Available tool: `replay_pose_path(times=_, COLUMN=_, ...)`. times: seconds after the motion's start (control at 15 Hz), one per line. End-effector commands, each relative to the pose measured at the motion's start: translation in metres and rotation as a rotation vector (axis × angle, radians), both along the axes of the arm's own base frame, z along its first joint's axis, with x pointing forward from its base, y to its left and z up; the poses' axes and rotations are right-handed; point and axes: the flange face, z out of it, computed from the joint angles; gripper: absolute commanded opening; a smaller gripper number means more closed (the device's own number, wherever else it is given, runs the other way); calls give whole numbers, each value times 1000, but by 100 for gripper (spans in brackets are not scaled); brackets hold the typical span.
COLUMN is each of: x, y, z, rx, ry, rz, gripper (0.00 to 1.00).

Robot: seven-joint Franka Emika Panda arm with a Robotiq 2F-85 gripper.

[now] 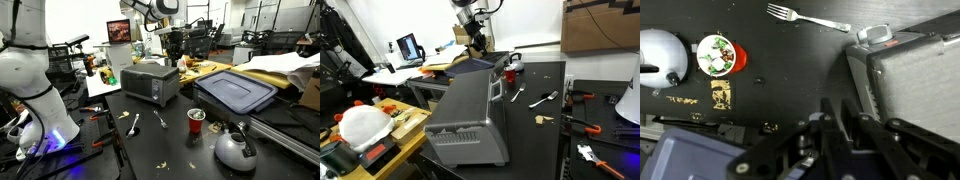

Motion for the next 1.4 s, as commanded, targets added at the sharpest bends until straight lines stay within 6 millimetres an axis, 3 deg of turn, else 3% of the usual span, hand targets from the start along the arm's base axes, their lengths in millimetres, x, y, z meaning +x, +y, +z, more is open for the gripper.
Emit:
replay_pose_path(times=0.0, x=-33, y=4, z=32, rx=65, ry=-26, rz=134, gripper=49)
replay_pose_path(times=0.47, x=-78, y=21, z=79, rx=126, ry=-72, rz=222, gripper=99)
replay_pose_path(times=1.0, x=-95, y=47, z=85, rx=174, ry=-126, rz=193, gripper=100)
replay_pose_path(times=1.13, x=-95, y=57, z=80, rx=190, ry=-138, rz=190, gripper=100)
replay_pose_path(times=1.27, x=-87, y=70, z=62, rx=197, ry=-66, rz=125, gripper=100)
replay_pose_path(times=1.33, x=-87, y=59, z=73, rx=189, ry=-97, rz=173, gripper=100)
